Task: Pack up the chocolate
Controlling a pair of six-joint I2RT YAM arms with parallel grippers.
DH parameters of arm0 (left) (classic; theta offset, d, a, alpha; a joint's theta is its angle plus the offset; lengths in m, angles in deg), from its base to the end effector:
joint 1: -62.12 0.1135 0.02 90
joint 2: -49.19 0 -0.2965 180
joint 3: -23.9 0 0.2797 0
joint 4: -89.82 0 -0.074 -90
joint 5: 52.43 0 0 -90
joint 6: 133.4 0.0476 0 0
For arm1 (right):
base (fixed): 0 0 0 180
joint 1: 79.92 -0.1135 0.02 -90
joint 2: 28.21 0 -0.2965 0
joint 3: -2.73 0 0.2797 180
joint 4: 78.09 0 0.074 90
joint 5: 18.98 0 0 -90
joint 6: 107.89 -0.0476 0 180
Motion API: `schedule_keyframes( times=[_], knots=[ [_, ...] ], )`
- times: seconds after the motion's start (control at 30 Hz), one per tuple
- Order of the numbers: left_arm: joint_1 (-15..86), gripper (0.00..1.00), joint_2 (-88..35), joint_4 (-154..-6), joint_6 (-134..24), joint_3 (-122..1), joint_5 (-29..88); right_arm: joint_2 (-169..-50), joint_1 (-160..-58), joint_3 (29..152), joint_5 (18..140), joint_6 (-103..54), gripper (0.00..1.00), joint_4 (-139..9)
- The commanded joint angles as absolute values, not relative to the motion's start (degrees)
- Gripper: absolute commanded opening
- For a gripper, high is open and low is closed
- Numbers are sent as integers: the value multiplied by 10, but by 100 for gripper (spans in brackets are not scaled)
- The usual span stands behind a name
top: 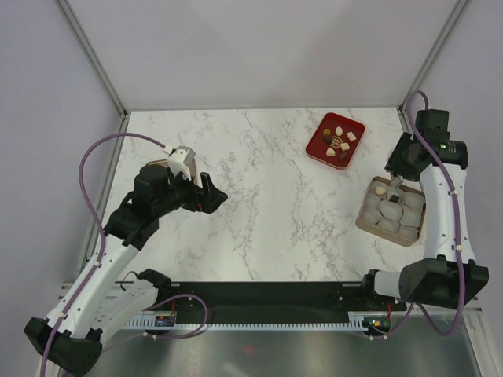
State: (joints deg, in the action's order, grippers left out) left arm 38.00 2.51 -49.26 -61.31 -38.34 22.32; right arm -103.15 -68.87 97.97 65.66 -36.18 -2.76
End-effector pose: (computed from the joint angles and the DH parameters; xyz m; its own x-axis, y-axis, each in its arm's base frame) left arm 0.1723 -0.0909 0.3529 -0.5599 -0.0744 -0.8252 0.4614 0.7993 -0.3851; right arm 0.2689 -0.0570 0.3974 -0.6873 0.4526 -0.5682 0.4835 0.8688 0.1072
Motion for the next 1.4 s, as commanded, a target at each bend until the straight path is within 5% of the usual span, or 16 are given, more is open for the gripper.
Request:
schedule_keyframes(
  times=[0.0, 0.33, 1.37],
  knots=[
    [379, 99, 27, -511, -610, -382, 229, -1053, -725, 1015, 686, -360, 46, -71],
    [379, 99, 27, -510, -604, -382, 243, -1197, -877, 1071, 645, -289, 49, -159],
    [379, 99, 17, -510, -601, -382, 262, -1372, -896, 1098, 606, -209, 51, -278]
  ],
)
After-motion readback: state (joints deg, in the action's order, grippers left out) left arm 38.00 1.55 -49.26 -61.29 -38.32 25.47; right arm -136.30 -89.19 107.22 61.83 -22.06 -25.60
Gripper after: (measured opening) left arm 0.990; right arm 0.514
